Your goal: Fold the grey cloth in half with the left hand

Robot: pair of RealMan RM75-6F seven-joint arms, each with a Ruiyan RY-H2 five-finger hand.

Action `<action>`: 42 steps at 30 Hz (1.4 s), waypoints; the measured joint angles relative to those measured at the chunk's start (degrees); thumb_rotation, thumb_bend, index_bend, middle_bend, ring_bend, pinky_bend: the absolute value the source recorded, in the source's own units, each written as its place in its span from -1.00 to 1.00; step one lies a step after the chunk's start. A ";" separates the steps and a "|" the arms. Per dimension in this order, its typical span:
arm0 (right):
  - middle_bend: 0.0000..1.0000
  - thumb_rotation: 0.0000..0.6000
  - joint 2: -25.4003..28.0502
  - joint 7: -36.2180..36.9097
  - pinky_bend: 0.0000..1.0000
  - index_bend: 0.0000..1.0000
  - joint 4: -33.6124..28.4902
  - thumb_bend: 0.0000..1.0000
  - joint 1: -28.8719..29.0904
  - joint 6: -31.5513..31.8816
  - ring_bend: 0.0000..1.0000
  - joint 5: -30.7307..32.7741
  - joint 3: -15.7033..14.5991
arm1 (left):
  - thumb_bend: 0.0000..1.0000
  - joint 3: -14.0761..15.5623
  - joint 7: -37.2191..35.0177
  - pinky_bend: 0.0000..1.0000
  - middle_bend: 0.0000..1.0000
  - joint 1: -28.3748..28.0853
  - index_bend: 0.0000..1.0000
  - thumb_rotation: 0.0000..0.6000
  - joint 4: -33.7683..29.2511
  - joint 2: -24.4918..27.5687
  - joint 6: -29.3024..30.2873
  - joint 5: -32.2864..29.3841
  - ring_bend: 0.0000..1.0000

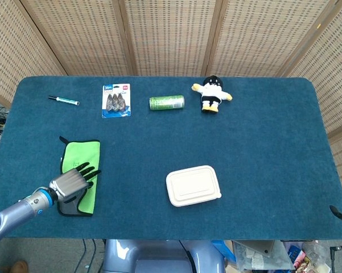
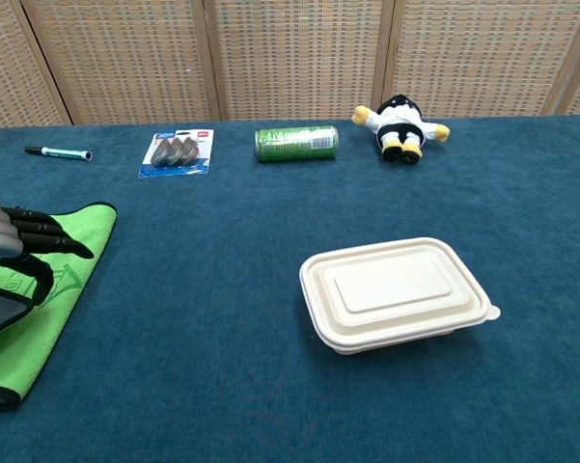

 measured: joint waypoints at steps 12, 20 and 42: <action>-1.00 1.00 -0.08 -0.38 -1.00 -1.00 -0.14 -1.00 -0.02 0.12 -1.00 0.22 0.02 | -0.30 -0.75 -0.13 -1.00 -1.00 0.52 -0.32 1.00 2.88 -2.96 0.63 2.04 -1.00; -1.00 1.00 -0.11 -0.28 -1.00 -1.00 -0.01 -1.00 0.05 -0.05 -1.00 0.29 0.02 | -0.30 -0.76 -0.58 -1.00 -1.00 0.79 -0.11 1.00 3.16 -3.01 0.26 1.87 -1.00; -1.00 1.00 -0.06 -0.46 -1.00 -1.00 -0.41 -1.00 0.03 0.07 -1.00 -0.22 -0.26 | -0.30 1.27 -4.50 -1.00 -1.00 2.87 0.24 1.00 4.30 -1.91 2.98 4.91 -1.00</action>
